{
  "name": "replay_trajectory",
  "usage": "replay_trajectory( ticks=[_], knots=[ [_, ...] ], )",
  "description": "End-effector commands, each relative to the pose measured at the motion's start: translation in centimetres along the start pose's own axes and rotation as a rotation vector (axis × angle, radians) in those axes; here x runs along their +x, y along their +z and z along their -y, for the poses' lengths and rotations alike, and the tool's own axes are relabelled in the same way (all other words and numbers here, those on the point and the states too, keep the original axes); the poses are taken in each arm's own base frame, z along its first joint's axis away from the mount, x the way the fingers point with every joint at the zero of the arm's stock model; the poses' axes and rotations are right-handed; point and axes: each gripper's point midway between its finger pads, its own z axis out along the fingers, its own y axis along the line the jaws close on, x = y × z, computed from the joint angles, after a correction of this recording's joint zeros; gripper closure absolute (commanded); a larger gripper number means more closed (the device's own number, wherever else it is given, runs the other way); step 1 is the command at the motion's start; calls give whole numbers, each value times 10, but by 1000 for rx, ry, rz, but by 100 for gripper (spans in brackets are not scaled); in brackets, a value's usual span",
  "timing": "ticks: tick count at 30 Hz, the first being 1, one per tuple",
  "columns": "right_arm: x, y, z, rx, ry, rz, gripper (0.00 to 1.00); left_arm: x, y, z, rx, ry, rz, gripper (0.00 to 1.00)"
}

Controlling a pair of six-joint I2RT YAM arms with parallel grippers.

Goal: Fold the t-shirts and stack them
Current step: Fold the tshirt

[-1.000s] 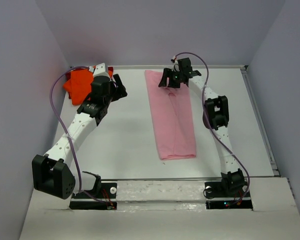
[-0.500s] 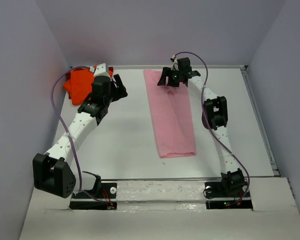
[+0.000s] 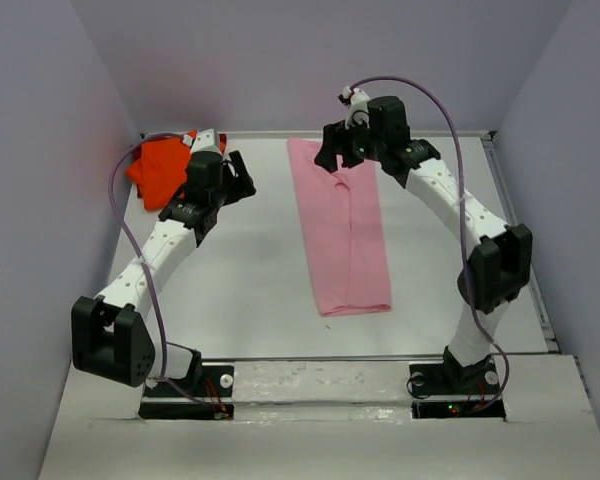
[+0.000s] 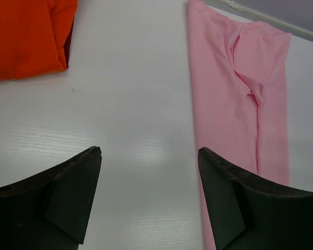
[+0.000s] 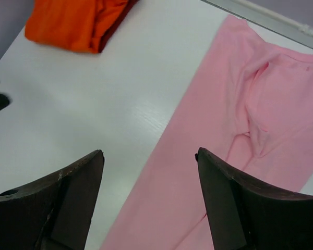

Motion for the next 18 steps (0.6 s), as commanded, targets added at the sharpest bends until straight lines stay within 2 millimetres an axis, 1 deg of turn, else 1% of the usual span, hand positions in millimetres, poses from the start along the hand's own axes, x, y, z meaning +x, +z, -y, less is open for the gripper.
replay_trajectory(
  ticks=[1, 3, 4, 5, 6, 7, 8, 9, 10, 12, 14, 15, 18],
  knots=[
    [36, -22, -25, 38, -170, -24, 25, -16, -5, 17, 76, -9, 28, 16],
    [63, -29, -28, 36, -160, -71, 26, -18, -6, 19, 88, -17, 34, 16],
    [64, -42, -36, 43, -174, -52, 27, -17, -6, 19, 93, -17, 32, 16],
    [97, -46, -20, 109, -161, -111, 27, -17, -7, 21, 99, -17, 32, 16],
    [117, -59, -19, 141, -164, -129, 27, -18, -8, 23, 110, -19, 32, 16],
    [116, -59, -19, 141, -167, -124, 28, -17, -9, 24, 116, -18, 27, 16],
    [131, -71, -21, 192, -190, -133, 28, -17, -9, 25, 123, -17, 28, 16],
    [137, -76, -24, 204, -209, -134, 28, -17, -9, 26, 129, -15, 27, 16],
    [136, -85, -23, 238, -227, -120, 28, -17, -10, 28, 137, -15, 25, 17],
    [151, -94, -20, 313, -274, -178, 28, -16, -10, 28, 140, -16, 25, 16],
    [153, -102, -21, 339, -304, -200, 28, -18, -11, 29, 142, -15, 29, 17],
    [159, -106, -22, 368, -337, -225, 29, -18, -11, 29, 142, -14, 29, 17],
    [163, -114, -24, 416, -396, -250, 29, -21, -14, 28, 142, -9, 40, 17]
  ],
)
